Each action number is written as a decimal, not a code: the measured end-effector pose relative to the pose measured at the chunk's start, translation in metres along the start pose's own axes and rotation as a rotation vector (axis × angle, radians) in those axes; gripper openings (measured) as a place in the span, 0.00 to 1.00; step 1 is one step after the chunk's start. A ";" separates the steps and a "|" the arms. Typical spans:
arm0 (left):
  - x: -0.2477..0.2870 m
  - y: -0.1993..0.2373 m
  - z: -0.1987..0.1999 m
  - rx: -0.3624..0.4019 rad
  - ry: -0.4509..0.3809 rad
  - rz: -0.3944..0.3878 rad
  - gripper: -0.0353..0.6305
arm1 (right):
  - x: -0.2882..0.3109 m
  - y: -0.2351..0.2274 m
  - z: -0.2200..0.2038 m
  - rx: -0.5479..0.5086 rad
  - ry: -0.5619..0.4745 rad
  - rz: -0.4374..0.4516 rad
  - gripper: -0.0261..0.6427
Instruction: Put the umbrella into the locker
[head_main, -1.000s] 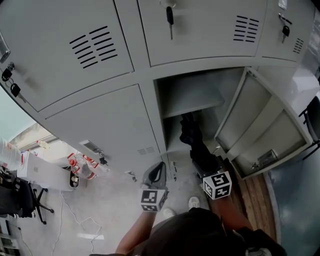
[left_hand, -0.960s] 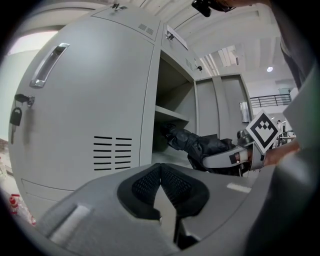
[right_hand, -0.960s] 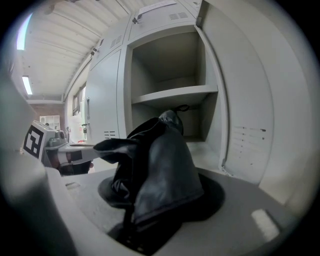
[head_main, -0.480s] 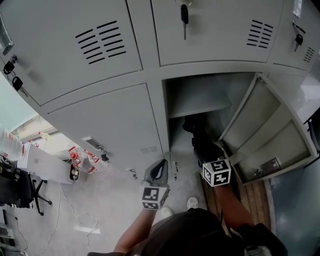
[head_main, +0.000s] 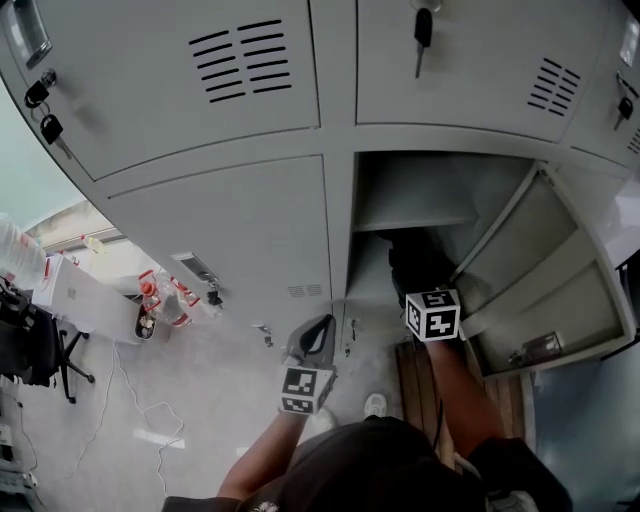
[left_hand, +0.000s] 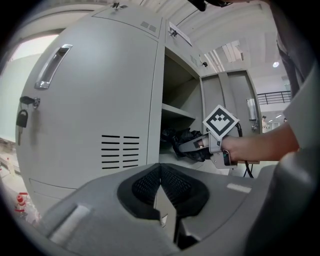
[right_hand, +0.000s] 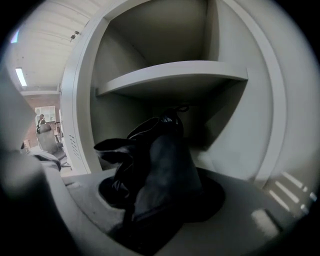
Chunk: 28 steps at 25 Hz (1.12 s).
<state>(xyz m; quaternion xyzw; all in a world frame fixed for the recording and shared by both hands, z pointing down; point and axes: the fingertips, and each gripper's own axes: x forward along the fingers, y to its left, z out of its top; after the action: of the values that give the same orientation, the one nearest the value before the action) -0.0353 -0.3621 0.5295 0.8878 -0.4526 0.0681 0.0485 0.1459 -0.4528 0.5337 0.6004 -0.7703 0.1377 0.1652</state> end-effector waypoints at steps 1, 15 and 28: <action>0.000 0.000 0.000 0.000 0.000 0.001 0.06 | 0.004 -0.001 0.002 -0.004 0.003 -0.003 0.40; -0.007 0.007 -0.007 -0.013 0.012 0.031 0.06 | 0.071 -0.020 0.010 -0.006 0.106 -0.065 0.40; -0.010 0.019 -0.006 -0.021 0.008 0.060 0.06 | 0.101 -0.022 0.004 0.026 0.196 -0.051 0.40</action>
<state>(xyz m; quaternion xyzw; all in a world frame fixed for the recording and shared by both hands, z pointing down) -0.0569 -0.3647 0.5344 0.8730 -0.4795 0.0682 0.0577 0.1444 -0.5485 0.5730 0.6055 -0.7331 0.2014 0.2353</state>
